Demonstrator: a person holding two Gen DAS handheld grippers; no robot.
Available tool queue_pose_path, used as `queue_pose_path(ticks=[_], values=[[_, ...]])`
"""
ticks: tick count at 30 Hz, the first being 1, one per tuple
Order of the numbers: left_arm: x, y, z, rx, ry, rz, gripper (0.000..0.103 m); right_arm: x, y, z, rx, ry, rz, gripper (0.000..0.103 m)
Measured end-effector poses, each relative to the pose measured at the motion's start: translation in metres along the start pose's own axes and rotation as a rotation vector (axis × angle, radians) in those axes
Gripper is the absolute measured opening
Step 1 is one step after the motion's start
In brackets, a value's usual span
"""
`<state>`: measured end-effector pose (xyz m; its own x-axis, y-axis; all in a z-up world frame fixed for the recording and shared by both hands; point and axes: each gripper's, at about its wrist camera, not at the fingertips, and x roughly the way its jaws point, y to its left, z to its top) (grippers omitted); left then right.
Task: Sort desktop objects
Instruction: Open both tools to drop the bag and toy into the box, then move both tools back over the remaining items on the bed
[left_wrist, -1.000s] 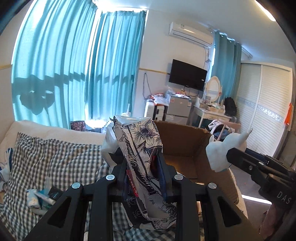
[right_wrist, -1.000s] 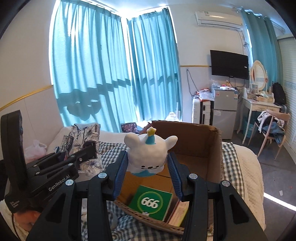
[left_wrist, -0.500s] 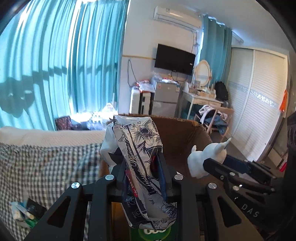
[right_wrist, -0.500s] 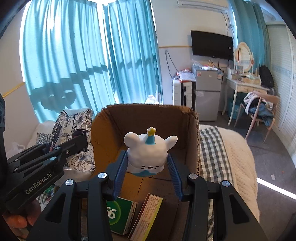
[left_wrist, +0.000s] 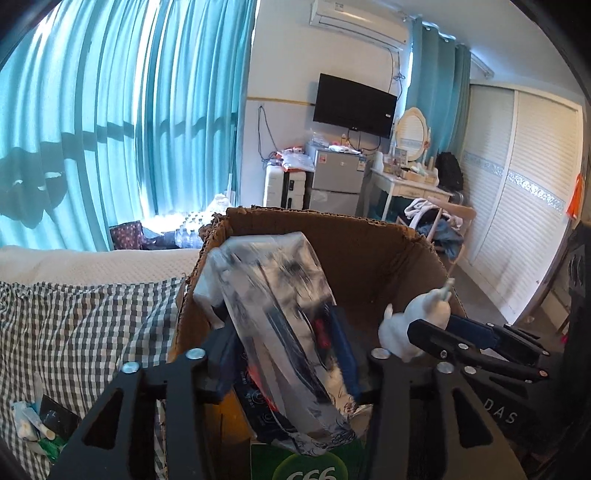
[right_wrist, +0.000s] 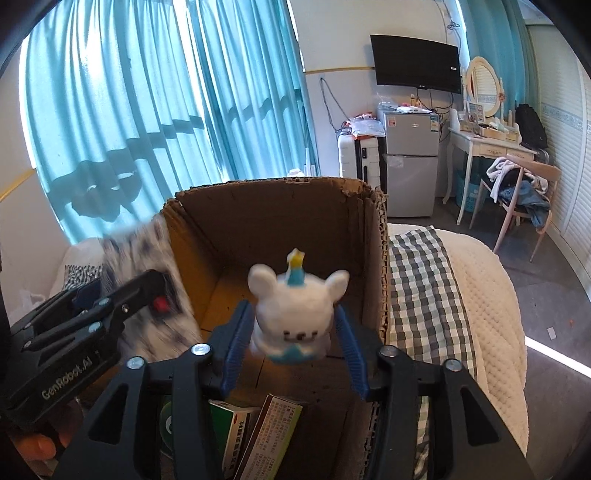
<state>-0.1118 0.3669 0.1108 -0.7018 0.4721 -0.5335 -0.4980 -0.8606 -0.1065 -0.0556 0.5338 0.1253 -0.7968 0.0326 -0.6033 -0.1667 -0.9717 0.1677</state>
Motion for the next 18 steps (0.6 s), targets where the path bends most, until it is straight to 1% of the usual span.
queue_pose_path(ticks=[1, 2, 3, 4, 5, 7, 9, 12, 15, 18], values=[[-0.001, 0.001, -0.002, 0.003, -0.003, 0.013, 0.071, -0.003, 0.000, 0.000, 0.005, -0.007, -0.003, 0.064], [-0.004, 0.000, -0.003, 0.006, -0.011, 0.037, 0.079, -0.006, -0.001, 0.000, 0.013, -0.018, -0.009, 0.066], [-0.008, 0.001, -0.003, 0.002, -0.028, 0.064, 0.091, -0.009, -0.002, 0.002, 0.020, -0.025, -0.007, 0.067], [-0.013, 0.003, -0.003, -0.001, -0.045, 0.080, 0.100, -0.012, -0.002, 0.003, 0.027, -0.033, -0.006, 0.067], [-0.017, 0.005, -0.002, -0.004, -0.058, 0.083, 0.102, -0.014, -0.002, 0.003, 0.033, -0.041, -0.001, 0.068], [-0.023, 0.010, 0.000, -0.013, -0.064, 0.077, 0.102, -0.020, 0.000, 0.003, 0.036, -0.050, -0.002, 0.068], [-0.032, 0.018, 0.002, -0.028, -0.069, 0.086, 0.102, -0.025, 0.003, 0.001, 0.029, -0.061, -0.005, 0.068], [-0.049, 0.031, 0.007, -0.059, -0.094, 0.086, 0.102, -0.039, 0.010, -0.002, 0.013, -0.085, 0.005, 0.068], [-0.071, 0.046, 0.012, -0.094, -0.122, 0.085, 0.102, -0.054, 0.022, -0.004, 0.008, -0.115, 0.031, 0.068], [-0.102, 0.065, 0.016, -0.130, -0.169, 0.095, 0.102, -0.074, 0.039, -0.006, -0.009, -0.149, 0.057, 0.068]])
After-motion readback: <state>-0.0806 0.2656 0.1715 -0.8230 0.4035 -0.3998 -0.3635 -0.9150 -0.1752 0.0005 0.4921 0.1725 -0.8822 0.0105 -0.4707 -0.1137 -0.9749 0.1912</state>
